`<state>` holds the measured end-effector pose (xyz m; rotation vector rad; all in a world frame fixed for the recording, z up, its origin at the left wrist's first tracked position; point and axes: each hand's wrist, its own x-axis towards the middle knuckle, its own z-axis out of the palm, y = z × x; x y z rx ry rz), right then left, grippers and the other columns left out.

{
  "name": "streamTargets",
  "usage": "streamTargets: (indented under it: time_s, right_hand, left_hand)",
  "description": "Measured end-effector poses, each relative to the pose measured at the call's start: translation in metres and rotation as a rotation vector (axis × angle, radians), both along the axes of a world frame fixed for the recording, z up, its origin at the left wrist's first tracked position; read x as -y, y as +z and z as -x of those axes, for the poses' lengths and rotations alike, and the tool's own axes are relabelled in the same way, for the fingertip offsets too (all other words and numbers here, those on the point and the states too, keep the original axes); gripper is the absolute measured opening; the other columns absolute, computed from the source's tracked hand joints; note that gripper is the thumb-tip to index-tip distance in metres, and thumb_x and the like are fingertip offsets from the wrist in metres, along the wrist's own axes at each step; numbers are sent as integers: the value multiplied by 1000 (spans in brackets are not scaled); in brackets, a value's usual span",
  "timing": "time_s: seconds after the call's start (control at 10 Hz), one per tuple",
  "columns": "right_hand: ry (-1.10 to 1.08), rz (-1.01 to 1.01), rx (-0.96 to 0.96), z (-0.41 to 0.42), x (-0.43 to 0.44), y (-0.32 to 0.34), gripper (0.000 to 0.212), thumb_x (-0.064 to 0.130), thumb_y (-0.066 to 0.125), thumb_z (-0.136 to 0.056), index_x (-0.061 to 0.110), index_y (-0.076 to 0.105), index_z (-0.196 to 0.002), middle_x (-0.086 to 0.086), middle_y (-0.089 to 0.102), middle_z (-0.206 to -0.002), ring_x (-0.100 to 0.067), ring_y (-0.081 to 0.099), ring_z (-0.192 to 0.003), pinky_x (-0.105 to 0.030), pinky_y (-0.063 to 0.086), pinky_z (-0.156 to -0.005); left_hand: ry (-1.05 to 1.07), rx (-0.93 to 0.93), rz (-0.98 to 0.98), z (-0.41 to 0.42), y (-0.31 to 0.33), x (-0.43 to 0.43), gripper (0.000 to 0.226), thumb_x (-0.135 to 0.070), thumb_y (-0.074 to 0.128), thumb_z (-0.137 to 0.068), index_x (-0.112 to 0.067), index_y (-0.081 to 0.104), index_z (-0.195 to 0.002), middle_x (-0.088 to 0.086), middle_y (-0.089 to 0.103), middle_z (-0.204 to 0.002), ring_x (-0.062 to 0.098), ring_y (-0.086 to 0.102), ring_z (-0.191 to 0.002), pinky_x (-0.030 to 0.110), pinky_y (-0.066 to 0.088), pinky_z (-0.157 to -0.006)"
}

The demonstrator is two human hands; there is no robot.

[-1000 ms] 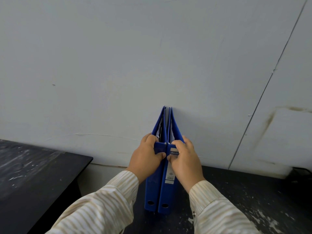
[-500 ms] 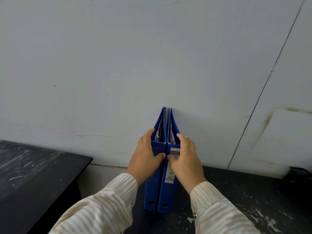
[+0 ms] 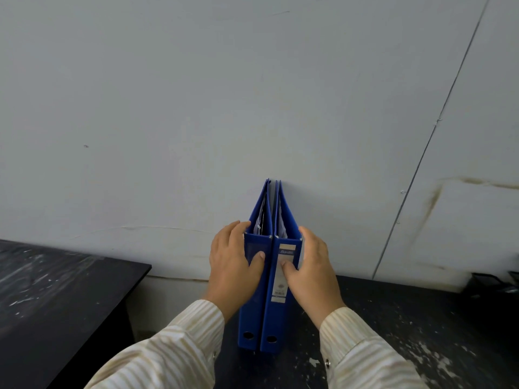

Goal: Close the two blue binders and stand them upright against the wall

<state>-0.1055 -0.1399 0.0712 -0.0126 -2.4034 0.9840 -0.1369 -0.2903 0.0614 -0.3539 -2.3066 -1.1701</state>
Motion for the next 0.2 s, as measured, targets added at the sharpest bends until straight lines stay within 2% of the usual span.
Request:
streamTargets:
  time_s: [0.1, 0.2]
  right_hand:
    - [-9, 51, 9, -3, -5, -4, 70, 24, 63, -86, 36, 20, -140, 3, 34, -141, -9, 47, -114, -23, 50, -77]
    - [-15, 58, 17, -8, -9, -5, 74, 28, 64, -86, 35, 16, -142, 2, 33, -143, -2, 40, -105, -13, 40, -67]
  left_hand:
    - [-14, -87, -21, -6, -2, -1, 54, -20, 64, -85, -27, 43, -135, -4, 38, -144, 12, 26, -136, 35, 27, -114]
    - [-45, -160, -2, -12, 0, -8, 51, -18, 64, -85, -25, 46, -132, -5, 40, -144, 11, 25, -138, 35, 23, -114]
